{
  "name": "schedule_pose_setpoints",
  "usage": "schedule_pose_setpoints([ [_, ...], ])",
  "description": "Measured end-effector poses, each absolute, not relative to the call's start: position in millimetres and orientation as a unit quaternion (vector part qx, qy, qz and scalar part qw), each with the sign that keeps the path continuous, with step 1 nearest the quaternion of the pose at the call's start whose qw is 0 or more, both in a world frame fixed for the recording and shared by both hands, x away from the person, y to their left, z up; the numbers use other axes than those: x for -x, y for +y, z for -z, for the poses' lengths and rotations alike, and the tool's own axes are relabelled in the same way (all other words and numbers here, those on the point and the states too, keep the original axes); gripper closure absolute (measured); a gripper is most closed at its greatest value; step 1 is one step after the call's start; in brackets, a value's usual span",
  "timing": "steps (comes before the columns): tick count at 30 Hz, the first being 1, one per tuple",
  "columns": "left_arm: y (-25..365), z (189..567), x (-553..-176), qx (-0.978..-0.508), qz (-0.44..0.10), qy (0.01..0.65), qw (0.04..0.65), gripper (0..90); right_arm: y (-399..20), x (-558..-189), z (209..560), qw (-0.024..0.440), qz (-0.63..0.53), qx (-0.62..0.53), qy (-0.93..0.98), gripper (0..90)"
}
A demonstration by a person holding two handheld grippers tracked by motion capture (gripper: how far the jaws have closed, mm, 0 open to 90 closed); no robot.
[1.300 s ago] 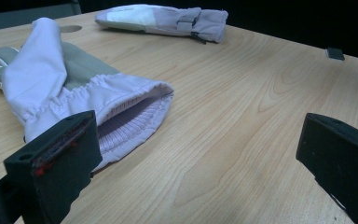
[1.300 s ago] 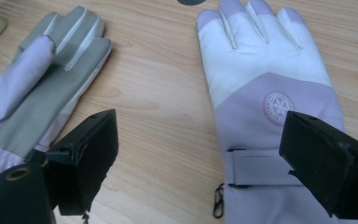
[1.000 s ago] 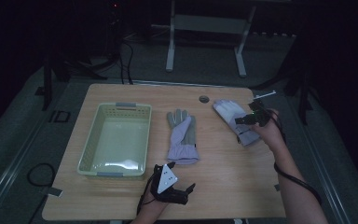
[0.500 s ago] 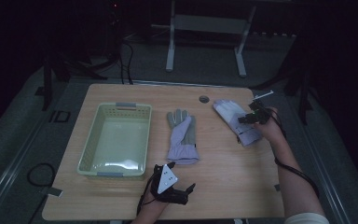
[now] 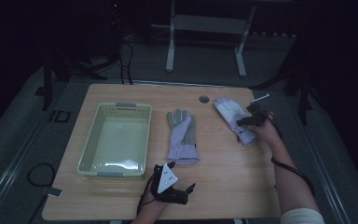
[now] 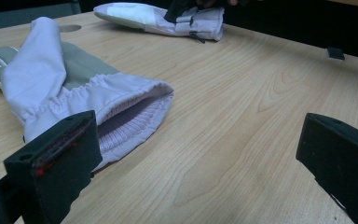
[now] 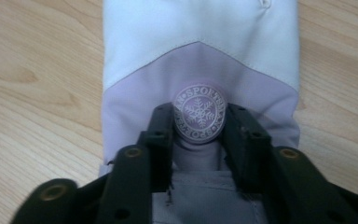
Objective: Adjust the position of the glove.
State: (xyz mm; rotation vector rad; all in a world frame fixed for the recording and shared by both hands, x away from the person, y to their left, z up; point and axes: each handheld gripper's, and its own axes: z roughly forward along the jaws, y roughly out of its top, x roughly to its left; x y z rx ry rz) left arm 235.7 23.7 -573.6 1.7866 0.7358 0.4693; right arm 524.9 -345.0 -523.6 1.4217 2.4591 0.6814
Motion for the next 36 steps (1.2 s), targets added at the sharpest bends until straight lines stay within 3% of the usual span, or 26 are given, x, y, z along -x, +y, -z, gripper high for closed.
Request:
schedule_pose_setpoints([
  [2,23.8,573.6,-235.7,-0.753,-0.198,0.310,0.545,0.0,-343.2,-522.1,520.8,0.112,-0.237,-0.489,0.832,73.5],
  [6,23.9,573.6,-235.9,-0.753,-0.197,0.311,0.545,0.0,-340.3,-514.5,508.9,0.111,-0.238,-0.495,0.828,77.7],
  [25,23.6,573.5,-235.7,-0.755,-0.195,0.307,0.545,0.0,-326.7,-420.9,428.7,0.175,-0.284,-0.535,0.776,79.4],
  [36,22.7,573.5,-236.0,-0.757,-0.194,0.306,0.544,0.0,-312.7,-381.6,432.6,0.187,-0.289,-0.585,0.735,79.3],
])
